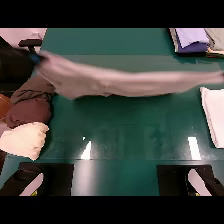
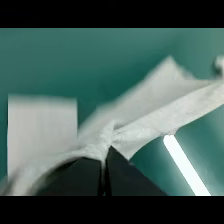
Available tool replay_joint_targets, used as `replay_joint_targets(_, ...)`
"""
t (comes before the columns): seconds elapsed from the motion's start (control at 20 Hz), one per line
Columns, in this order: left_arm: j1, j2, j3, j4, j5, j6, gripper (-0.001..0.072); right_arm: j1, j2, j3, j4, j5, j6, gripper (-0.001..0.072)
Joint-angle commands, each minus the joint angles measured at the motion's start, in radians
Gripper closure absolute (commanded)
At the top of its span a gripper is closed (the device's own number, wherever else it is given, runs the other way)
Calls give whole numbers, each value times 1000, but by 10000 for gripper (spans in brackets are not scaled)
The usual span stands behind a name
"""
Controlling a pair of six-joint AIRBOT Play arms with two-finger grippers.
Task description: Fold the shirts.
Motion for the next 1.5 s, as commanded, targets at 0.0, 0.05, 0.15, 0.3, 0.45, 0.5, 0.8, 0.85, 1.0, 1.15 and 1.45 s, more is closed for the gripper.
replay_joint_targets(0.0, 0, 23, 339, 15, -4, -38, 689, 4, 59, 314, -30, 43, 34, 699)
replay_joint_targets(0.05, 0, 23, 421, 19, -3, -59, 689, 4, 56, 384, -60, 72, 51, 699)
replay_joint_targets(0.15, 0, 23, 544, 39, -5, -91, 689, 4, 31, 528, -142, 167, 81, 699)
replay_joint_targets(0.3, 0, 23, 629, 60, -19, -127, 689, 5, -26, 708, -229, 285, 129, 699)
replay_joint_targets(0.45, 0, -3, 620, 124, -130, -161, 690, 5, -53, 743, -237, 320, 144, 699)
replay_joint_targets(0.5, 0, -15, 589, 169, -189, -177, 689, 5, -53, 706, -237, 318, 144, 699)
replay_joint_targets(0.8, 0, -117, 113, 240, -288, -175, 687, 93, -163, 372, -243, 346, 148, 700)
replay_joint_targets(0.85, 0, -144, 28, 240, -261, -162, 688, 127, -212, 317, -273, 346, 148, 700)
replay_joint_targets(1.0, 0, -261, -167, 242, -131, -123, 688, 206, -372, 192, -389, 340, 183, 699)
replay_joint_targets(1.15, 0, -438, -180, 241, -7, -95, 688, 244, -560, 167, -394, 295, 183, 700)
replay_joint_targets(1.45, 23, -726, -25, 241, 163, -61, 688, 261, -848, 397, -346, 142, 180, 699)
